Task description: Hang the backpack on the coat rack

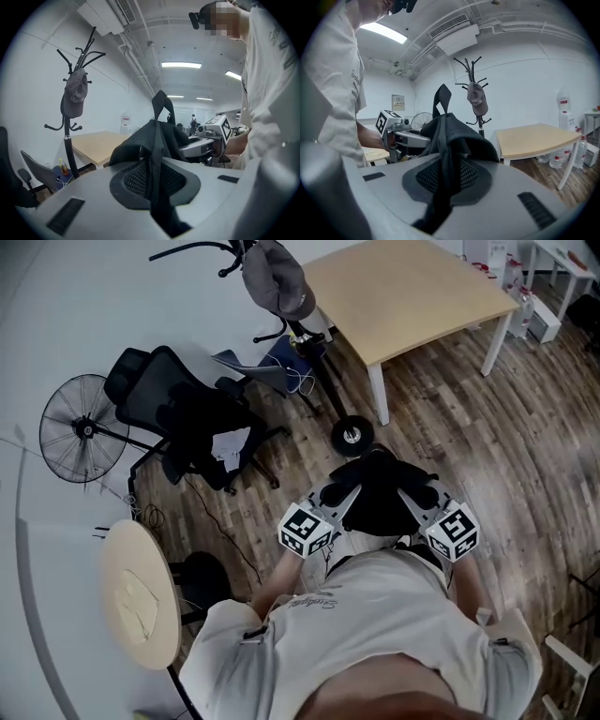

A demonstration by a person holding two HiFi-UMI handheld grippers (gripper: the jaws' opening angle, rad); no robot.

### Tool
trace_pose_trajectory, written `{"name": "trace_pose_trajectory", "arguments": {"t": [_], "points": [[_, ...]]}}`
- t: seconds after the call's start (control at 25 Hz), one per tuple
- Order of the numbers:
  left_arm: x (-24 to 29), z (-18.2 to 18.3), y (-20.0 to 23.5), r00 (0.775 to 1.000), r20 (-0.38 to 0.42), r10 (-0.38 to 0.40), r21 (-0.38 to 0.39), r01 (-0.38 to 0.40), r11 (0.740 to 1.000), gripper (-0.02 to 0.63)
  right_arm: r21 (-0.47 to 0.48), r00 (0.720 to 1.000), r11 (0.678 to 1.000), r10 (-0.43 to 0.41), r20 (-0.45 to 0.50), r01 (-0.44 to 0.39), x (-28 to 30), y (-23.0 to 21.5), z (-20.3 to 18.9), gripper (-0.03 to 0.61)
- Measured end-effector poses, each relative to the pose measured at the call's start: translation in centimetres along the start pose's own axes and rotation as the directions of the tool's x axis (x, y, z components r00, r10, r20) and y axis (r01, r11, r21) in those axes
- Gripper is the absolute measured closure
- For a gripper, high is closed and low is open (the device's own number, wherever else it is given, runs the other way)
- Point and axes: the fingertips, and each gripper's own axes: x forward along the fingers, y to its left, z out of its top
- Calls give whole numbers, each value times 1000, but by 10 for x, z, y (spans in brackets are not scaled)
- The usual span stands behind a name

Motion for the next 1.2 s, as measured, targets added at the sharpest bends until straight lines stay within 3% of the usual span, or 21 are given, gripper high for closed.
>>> {"name": "trace_pose_trajectory", "arguments": {"t": [0.2,0.52,0.84,1.0,1.2], "points": [[26,-1,14,998,-28,48,-20,-48,999,566,-24,999,999,40,-26,-40,10,-32,-2,549],[46,-10,28,996,-52,67,-91,-72,993,566,23,996,997,76,-55,-74,22,-55,-12,551],[79,-11,54,996,-86,6,-76,-13,997,568,97,994,994,66,-89,-57,37,-88,-21,551],[99,1,75,998,-60,-5,-95,-1,995,568,130,995,990,57,-87,-46,47,-111,-11,549],[115,28,103,999,-17,-27,-80,26,996,568,97,996,995,12,-88,-4,67,-138,15,549]]}}
